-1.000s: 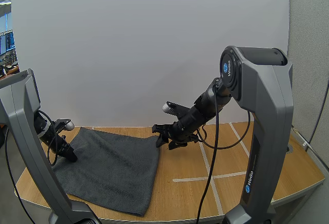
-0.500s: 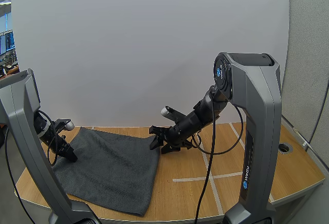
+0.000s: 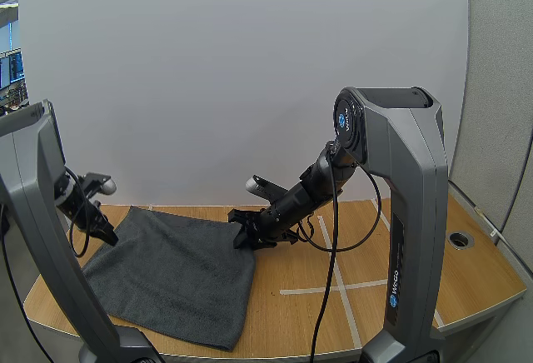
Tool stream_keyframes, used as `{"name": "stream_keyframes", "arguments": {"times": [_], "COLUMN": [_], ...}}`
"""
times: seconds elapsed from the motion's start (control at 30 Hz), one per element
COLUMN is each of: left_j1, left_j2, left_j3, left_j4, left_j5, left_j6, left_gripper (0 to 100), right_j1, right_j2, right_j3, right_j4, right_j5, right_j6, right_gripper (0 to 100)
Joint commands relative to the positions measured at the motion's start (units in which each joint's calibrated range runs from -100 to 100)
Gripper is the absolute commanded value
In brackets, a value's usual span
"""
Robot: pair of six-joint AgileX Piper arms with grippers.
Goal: Fold the towel
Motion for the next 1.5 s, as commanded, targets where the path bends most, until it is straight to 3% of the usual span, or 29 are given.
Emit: {"name": "stream_keyframes", "arguments": {"times": [0.0, 0.27, 0.7, 0.83, 1.27, 1.33, 1.4, 1.43, 1.47], "left_j1": [-0.10, -0.10, -0.10, -0.10, -0.10, -0.10, -0.10, -0.10, -0.17], "left_j2": [-5.9, -7.7, -7.7, -7.7, -7.5, -7.5, -7.5, -7.5, -7.5], "left_j3": [-0.1, -2.0, -4.0, -4.0, -4.0, -4.0, -4.0, -4.0, -4.0], "left_j4": [-0.9, -3.0, -5.5, -5.5, -9.2, -9.2, -9.2, -9.2, -9.2], "left_j5": [1.4, 1.9, 1.9, 1.9, 1.9, 1.9, 1.9, 1.9, 1.9], "left_j6": [0.6, 0.7, -0.2, -0.4, 0.0, 0.5, 1.0, 1.0, 1.1], "left_gripper": [0, 0, 0, 0, 0, 0, 0, 4, 9], "right_j1": [-0.3, -4.6, -14.5, -16.8, -17.0, -17.0, -17.0, -17.0, -17.0], "right_j2": [0.0, -0.2, -3.9, -3.9, -3.9, -3.9, -3.9, -3.9, -3.9], "right_j3": [-0.2, -0.2, -1.7, -3.8, -4.0, -4.0, -4.0, -4.0, -4.0], "right_j4": [-2.8, -12.2, -23.1, -23.7, -22.2, -22.1, -22.1, -22.1, -22.1], "right_j5": [0.4, 2.2, 4.8, 6.3, 7.9, 8.0, 8.6, 8.9, 9.3], "right_j6": [-0.4, 2.6, 2.2, 2.5, 2.5, 2.5, 2.8, 2.8, 2.9], "right_gripper": [0, 0, 0, 0, 0, 6, 20, 25, 36]}}
